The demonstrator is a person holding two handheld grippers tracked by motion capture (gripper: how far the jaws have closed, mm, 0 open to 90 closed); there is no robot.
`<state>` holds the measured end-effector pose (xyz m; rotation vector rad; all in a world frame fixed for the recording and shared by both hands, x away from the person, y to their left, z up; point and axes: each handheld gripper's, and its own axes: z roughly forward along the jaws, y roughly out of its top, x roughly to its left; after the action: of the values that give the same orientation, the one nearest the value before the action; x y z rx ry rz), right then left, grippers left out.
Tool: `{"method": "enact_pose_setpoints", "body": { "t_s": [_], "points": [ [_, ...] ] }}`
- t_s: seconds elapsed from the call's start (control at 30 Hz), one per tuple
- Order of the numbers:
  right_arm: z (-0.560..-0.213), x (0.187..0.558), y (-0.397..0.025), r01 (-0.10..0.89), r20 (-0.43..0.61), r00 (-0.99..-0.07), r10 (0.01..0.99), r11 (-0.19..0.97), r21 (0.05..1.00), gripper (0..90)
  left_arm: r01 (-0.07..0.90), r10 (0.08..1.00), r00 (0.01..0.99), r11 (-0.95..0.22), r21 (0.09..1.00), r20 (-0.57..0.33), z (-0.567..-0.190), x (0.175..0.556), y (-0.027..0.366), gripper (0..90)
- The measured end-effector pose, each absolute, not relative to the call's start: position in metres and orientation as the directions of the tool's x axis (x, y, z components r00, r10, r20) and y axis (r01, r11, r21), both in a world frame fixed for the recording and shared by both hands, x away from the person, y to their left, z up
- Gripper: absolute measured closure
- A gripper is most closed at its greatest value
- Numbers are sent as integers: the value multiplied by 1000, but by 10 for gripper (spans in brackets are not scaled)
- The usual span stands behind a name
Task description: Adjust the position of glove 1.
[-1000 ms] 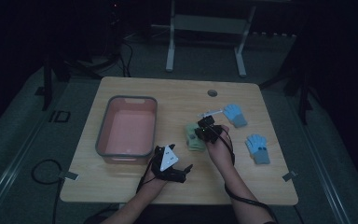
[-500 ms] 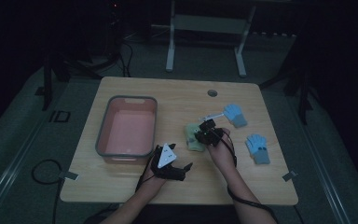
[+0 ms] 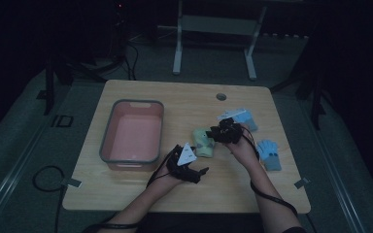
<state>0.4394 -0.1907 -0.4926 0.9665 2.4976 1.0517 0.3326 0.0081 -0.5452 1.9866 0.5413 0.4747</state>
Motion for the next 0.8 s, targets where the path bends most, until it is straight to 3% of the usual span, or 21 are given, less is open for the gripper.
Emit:
{"method": "enact_pose_setpoints", "body": {
  "t_s": [0.1,0.27,0.43,0.57,0.7,0.8],
  "points": [
    [-496,452,-194,486,31,-749,662,516,706,622,156,546,830,-423,893,114,-543,341,5,164],
    [-502,470,-196,515,83,-747,660,494,701,563,108,508,843,-483,869,178,-541,362,-7,313],
    [-514,479,-194,543,132,-747,652,484,686,517,103,473,856,-550,829,207,-545,376,-15,355],
    [-536,487,-193,606,199,-730,654,483,632,428,133,468,855,-618,775,226,-558,387,-20,374],
    [-543,490,-194,659,293,-707,644,449,603,543,102,457,843,-654,750,284,-564,386,-25,407],
    [-541,490,-194,677,313,-696,647,445,586,648,103,468,833,-656,747,296,-566,387,-28,496]
  ]
}}
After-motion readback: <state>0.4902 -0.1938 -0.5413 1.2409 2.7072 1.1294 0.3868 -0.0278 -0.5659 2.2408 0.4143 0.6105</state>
